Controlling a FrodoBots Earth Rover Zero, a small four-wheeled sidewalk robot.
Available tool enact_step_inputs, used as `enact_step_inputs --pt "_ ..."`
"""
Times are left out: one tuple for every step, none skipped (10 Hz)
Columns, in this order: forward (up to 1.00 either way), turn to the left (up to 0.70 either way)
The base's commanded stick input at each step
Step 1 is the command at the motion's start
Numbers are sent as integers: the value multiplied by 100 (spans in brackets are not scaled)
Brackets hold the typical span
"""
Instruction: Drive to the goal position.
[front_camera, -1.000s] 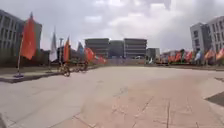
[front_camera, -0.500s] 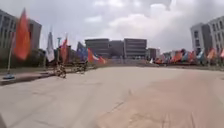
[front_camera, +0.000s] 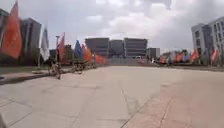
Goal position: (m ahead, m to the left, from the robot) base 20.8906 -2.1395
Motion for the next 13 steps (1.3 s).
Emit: enact_step_inputs --pt "100 0" --pt "100 0" --pt "100 0" --pt "100 0" --pt "100 0" --pt "100 0" --pt "100 0" --pt "100 0" --pt "100 0" --pt "100 0" --pt "100 0" --pt "100 0" --pt "100 0"
